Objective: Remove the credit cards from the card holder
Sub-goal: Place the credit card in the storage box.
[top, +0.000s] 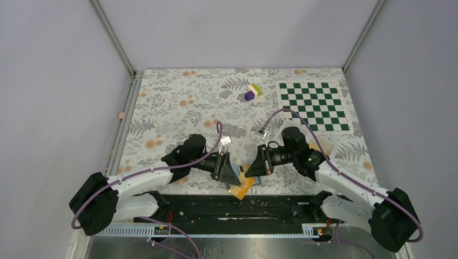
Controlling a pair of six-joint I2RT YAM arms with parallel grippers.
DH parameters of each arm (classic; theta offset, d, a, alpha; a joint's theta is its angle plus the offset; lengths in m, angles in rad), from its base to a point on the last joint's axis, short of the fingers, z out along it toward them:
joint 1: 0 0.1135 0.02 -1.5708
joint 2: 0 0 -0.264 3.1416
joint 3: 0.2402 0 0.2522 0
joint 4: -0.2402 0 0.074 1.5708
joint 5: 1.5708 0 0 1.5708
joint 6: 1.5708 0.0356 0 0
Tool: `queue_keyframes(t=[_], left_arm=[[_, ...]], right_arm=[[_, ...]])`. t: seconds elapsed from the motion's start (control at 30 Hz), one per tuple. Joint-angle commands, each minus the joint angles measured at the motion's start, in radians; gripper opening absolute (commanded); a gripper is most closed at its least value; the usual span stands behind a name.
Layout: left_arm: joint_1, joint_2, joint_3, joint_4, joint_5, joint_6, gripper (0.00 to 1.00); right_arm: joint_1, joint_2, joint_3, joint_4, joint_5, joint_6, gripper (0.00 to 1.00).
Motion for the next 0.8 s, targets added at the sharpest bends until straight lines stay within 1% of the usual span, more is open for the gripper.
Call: queue_keyframes(t=[0.0, 0.1, 0.17, 0.2, 0.27, 0.3, 0.33, 0.37, 0.5, 0.57, 0.63, 0.7, 0.77], left_arm=[[0.037, -0.044, 0.067, -0.05, -0.054, 0.034, 0.61], [0.062, -0.062, 0.103, -0.143, -0.089, 0.06, 0.68], [0.076, -0.073, 0.141, -0.242, -0.131, 0.096, 0.72], [0.081, -0.079, 0.16, -0.295, -0.156, 0.116, 0.75], [0.085, -0.092, 0.211, -0.407, -0.218, 0.176, 0.84], [0.085, -0.098, 0.241, -0.467, -0.254, 0.202, 0.88], [0.086, -0.104, 0.269, -0.519, -0.281, 0.23, 0.92], [0.084, -0.11, 0.31, -0.577, -0.312, 0.256, 0.98], [0.085, -0.117, 0.417, -0.779, -0.452, 0.361, 0.99], [0.085, -0.125, 0.449, -0.847, -0.553, 0.402, 0.99], [0.085, -0.141, 0.459, -0.888, -0.62, 0.422, 0.99], [0.085, -0.162, 0.448, -0.894, -0.68, 0.422, 0.99], [0.085, -0.183, 0.426, -0.888, -0.705, 0.413, 0.99]], right_arm=[[-0.055, -0.022, -0.006, 0.072, 0.017, 0.07, 0.0], [-0.12, -0.047, -0.007, 0.038, 0.046, 0.086, 0.0], [-0.185, -0.078, -0.008, 0.005, 0.068, 0.094, 0.0], [-0.217, -0.098, -0.006, -0.023, 0.084, 0.093, 0.0], [-0.287, -0.149, 0.0, -0.094, 0.135, 0.08, 0.0], [-0.319, -0.18, 0.003, -0.16, 0.168, 0.068, 0.0], [-0.348, -0.21, 0.007, -0.202, 0.213, 0.052, 0.0], [-0.366, -0.246, 0.008, -0.239, 0.285, 0.039, 0.0], [-0.431, -0.357, 0.034, -0.404, 0.476, -0.003, 0.0], [-0.469, -0.388, 0.061, -0.481, 0.551, -0.026, 0.0], [-0.511, -0.411, 0.102, -0.549, 0.612, -0.057, 0.0], [-0.548, -0.427, 0.142, -0.613, 0.677, -0.082, 0.0], [-0.586, -0.432, 0.186, -0.666, 0.726, -0.103, 0.0]])
